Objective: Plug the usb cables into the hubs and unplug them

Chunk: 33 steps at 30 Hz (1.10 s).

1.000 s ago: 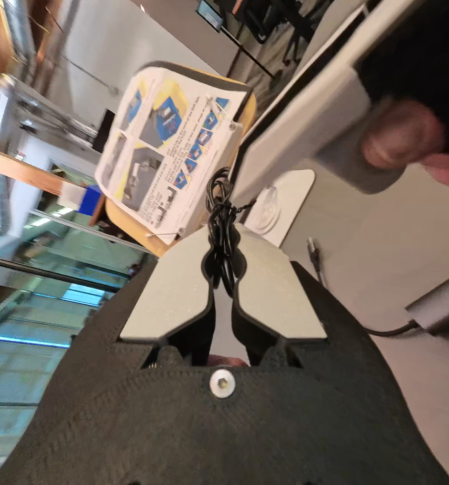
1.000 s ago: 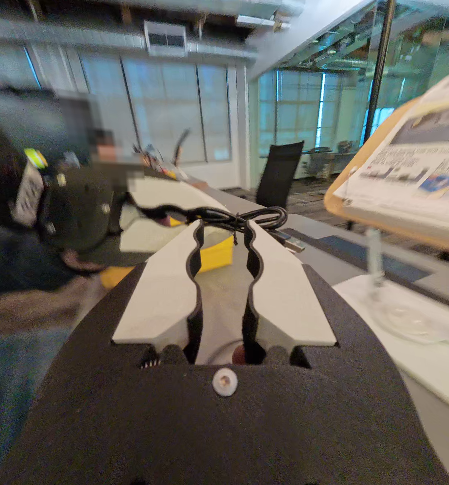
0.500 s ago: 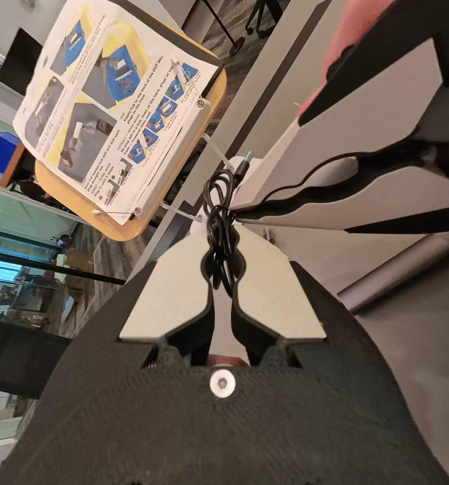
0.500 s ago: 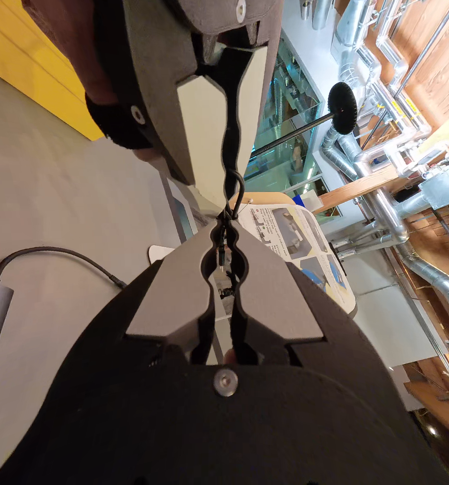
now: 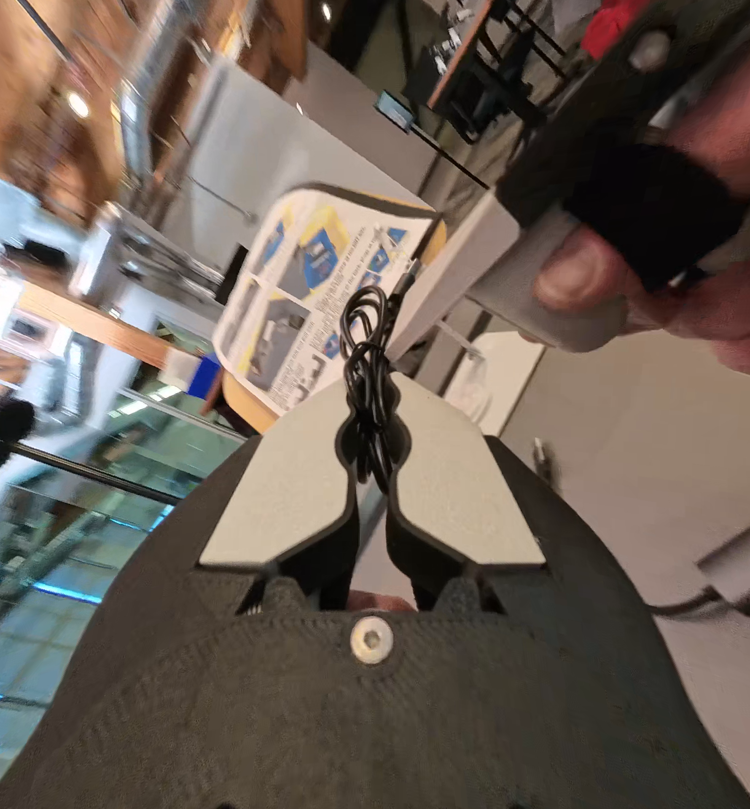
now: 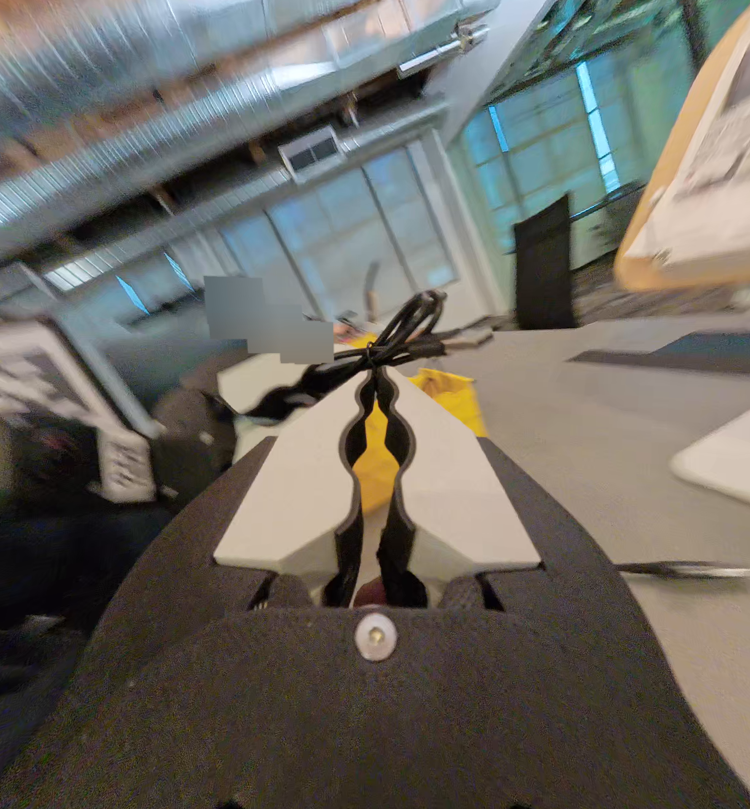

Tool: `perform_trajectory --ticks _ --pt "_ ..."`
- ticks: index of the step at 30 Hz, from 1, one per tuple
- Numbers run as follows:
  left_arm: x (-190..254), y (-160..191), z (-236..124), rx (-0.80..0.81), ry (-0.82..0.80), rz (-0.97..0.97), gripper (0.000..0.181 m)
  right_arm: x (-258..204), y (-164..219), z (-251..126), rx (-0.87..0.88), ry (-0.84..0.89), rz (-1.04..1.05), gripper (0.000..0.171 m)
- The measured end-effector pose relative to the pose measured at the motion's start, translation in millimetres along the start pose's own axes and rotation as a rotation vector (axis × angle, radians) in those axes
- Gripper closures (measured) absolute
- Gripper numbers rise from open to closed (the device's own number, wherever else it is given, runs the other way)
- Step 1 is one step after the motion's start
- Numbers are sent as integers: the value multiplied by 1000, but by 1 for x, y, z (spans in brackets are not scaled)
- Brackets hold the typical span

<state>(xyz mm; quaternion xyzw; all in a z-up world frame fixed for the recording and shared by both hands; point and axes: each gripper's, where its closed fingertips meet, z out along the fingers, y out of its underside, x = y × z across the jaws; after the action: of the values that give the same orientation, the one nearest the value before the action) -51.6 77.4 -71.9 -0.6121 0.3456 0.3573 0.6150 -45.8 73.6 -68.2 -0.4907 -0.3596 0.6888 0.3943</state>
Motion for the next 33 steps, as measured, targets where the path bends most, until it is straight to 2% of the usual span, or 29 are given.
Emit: perform_trajectory --ticks 3,7,12,14,17,20,23,26,29,31,33 --pt "2 2 -4 91 -53 59 174 -4 4 -1 57 -101 255 171" --pt "9 7 -3 89 5 -4 170 -1 9 0 46 -76 202 171" --pt "15 12 -3 42 164 -189 145 9 2 -2 17 5 -8 171" --pt "18 10 -8 43 260 -292 140 14 3 -4 -21 48 -133 171" --pt "9 2 -17 48 407 -527 126 16 6 -7 -82 94 -354 171" --pt "2 -6 -22 23 607 -765 121 10 8 -8 -128 89 -542 171" --pt "8 -9 -21 -2 769 -877 124 0 12 -7 -180 52 -712 171" --pt "25 -11 -21 -43 907 -891 142 -9 14 -6 -199 9 -764 171" --pt "28 -9 -17 -27 875 -826 162 -13 13 -8 -197 -25 -729 171" --pt "25 -12 -16 31 830 -761 165 -17 10 -10 -176 -64 -631 171" --pt "22 -12 -13 98 700 -558 166 -20 8 -11 -153 -118 -473 171"
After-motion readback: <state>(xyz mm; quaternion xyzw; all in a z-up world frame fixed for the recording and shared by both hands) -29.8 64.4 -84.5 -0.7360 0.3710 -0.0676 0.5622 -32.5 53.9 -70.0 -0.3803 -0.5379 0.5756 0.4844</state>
